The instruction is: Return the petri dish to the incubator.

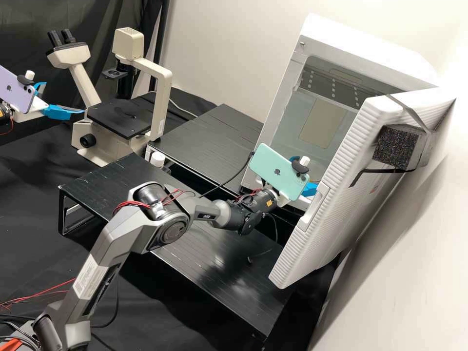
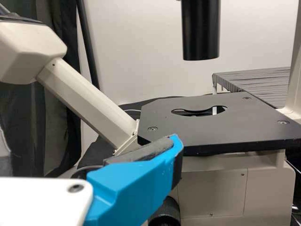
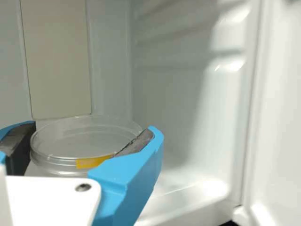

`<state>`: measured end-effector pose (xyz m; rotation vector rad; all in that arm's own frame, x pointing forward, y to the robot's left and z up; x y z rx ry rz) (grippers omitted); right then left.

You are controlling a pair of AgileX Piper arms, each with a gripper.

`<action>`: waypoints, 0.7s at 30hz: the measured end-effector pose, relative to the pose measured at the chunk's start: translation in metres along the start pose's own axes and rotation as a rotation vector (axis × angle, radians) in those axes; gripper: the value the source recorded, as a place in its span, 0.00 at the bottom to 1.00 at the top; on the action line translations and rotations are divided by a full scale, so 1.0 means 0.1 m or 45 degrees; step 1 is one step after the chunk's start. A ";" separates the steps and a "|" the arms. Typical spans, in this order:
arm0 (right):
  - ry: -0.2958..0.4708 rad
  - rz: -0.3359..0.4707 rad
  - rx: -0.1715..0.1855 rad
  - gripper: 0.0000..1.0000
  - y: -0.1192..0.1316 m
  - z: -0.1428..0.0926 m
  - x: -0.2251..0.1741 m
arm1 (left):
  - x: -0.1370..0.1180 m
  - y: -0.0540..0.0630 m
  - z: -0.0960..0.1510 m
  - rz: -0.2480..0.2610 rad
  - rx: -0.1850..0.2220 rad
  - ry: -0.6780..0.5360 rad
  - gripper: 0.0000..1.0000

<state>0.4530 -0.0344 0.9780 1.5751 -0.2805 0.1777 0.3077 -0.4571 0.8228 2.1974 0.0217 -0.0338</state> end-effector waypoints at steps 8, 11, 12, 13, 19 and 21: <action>-0.078 -0.050 0.014 0.00 -0.20 0.11 0.21 | 0.00 0.00 0.00 0.000 0.000 0.000 1.00; -0.097 -0.054 -0.005 0.00 -0.22 0.16 0.26 | 0.00 0.00 0.00 0.000 0.000 0.000 1.00; -0.095 -0.048 -0.004 0.00 -0.22 0.16 0.28 | 0.00 0.00 0.00 0.000 0.000 0.000 1.00; -0.092 -0.045 -0.003 0.00 -0.22 0.16 0.30 | 0.00 0.00 0.00 0.000 0.000 0.000 1.00; -0.087 -0.042 -0.002 0.00 -0.24 0.17 0.38 | 0.00 0.00 0.00 0.000 0.000 0.000 1.00; -0.097 -0.053 -0.002 0.00 -0.23 0.15 0.39 | 0.00 0.00 0.00 0.000 0.000 0.000 1.00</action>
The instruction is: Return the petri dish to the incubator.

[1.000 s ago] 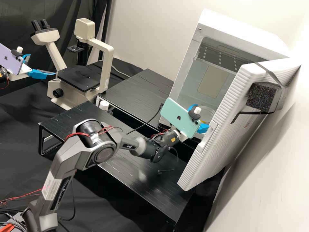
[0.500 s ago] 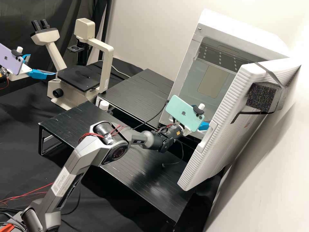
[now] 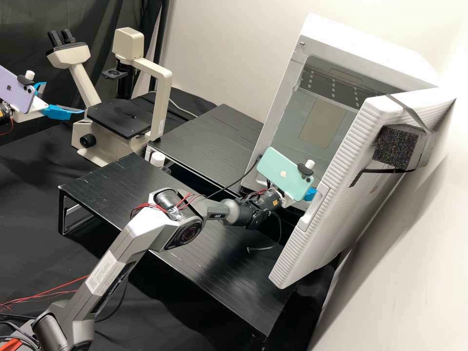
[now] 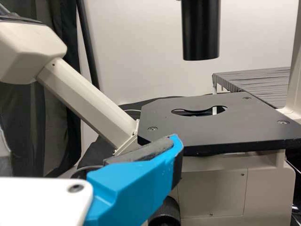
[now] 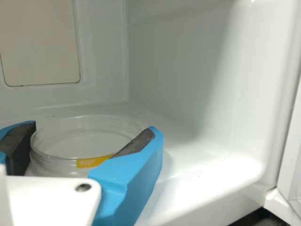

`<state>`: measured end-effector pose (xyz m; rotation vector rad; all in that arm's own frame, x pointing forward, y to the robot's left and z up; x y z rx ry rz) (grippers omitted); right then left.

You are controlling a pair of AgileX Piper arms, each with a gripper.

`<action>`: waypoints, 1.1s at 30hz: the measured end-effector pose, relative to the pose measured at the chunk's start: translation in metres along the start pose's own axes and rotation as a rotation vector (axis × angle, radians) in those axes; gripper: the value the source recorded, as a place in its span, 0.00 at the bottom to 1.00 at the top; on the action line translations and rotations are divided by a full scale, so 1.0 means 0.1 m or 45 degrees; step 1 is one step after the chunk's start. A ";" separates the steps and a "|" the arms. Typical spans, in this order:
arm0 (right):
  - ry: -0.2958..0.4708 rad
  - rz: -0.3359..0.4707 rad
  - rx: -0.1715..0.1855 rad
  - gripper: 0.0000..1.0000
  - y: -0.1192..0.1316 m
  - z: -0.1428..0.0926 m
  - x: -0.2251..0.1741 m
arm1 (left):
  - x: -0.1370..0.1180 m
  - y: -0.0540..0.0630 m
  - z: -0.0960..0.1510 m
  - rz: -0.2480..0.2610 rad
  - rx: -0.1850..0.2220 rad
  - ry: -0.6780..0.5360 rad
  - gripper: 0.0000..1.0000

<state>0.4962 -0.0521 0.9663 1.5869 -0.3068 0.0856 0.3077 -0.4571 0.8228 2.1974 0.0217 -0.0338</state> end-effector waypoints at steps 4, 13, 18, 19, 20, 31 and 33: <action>-0.001 -0.017 -0.005 1.00 -0.02 -0.05 0.02 | 0.00 0.00 0.00 0.000 0.000 0.000 1.00; 0.002 -0.021 0.006 1.00 -0.03 -0.06 0.02 | 0.00 0.00 0.00 0.000 0.000 0.000 1.00; 0.002 -0.023 -0.006 1.00 -0.06 -0.04 0.00 | 0.00 0.00 0.00 0.000 0.000 0.000 1.00; 0.002 -0.025 -0.013 1.00 -0.07 -0.03 0.00 | 0.00 0.00 0.00 0.000 0.000 0.000 1.00; 0.006 -0.023 -0.016 1.00 -0.08 -0.02 -0.02 | 0.00 0.00 0.00 0.000 0.000 0.000 1.00; 0.056 0.049 0.071 1.00 0.08 -0.01 -0.47 | 0.00 0.00 0.00 0.000 0.000 0.000 1.00; 0.072 0.080 0.104 1.00 0.14 0.01 -0.58 | 0.00 0.00 0.00 0.000 0.000 0.000 1.00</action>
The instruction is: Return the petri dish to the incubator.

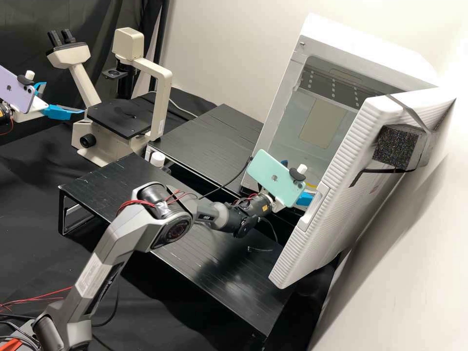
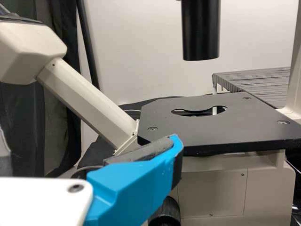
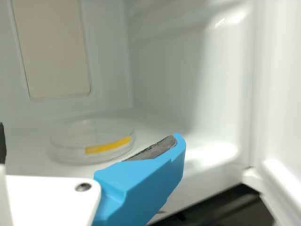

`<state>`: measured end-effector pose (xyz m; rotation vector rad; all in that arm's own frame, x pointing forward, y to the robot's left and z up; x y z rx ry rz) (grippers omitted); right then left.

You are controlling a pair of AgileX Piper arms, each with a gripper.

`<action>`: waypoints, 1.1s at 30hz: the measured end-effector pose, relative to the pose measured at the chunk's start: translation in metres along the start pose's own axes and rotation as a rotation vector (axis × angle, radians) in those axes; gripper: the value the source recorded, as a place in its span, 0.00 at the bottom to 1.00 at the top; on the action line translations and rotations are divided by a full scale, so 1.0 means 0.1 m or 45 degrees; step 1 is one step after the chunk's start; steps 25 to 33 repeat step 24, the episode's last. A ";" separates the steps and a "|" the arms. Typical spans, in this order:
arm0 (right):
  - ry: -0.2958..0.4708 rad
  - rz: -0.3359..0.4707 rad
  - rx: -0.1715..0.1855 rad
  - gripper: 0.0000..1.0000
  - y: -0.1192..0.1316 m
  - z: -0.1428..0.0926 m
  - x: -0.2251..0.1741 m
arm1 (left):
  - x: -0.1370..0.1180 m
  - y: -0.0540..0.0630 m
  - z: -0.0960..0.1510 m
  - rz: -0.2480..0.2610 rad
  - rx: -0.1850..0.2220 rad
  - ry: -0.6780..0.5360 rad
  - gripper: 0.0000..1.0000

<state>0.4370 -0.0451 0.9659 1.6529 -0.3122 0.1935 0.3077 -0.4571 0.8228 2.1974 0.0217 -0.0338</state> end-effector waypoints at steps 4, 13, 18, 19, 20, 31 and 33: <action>0.067 0.085 0.060 1.00 0.20 -0.03 -0.26 | 0.00 0.00 0.00 0.000 0.000 0.000 1.00; 0.213 0.243 0.067 1.00 0.28 -0.13 -1.04 | 0.00 0.00 0.00 0.000 0.000 0.000 1.00; 0.158 0.198 0.099 1.00 0.20 -0.15 -1.53 | 0.00 0.00 0.00 0.000 0.000 0.000 1.00; 0.158 0.194 0.107 1.00 0.20 -0.18 -1.61 | 0.00 0.00 0.00 0.000 0.000 0.000 1.00; 0.154 0.180 0.115 1.00 0.18 -0.20 -1.71 | 0.00 0.00 0.00 0.000 0.000 0.000 1.00; 0.150 0.128 0.128 1.00 0.08 -0.27 -2.08 | 0.00 0.00 0.00 0.000 0.000 0.000 1.00; 0.150 0.128 0.128 1.00 0.08 -0.27 -2.08 | 0.00 0.00 0.00 0.000 0.000 0.000 1.00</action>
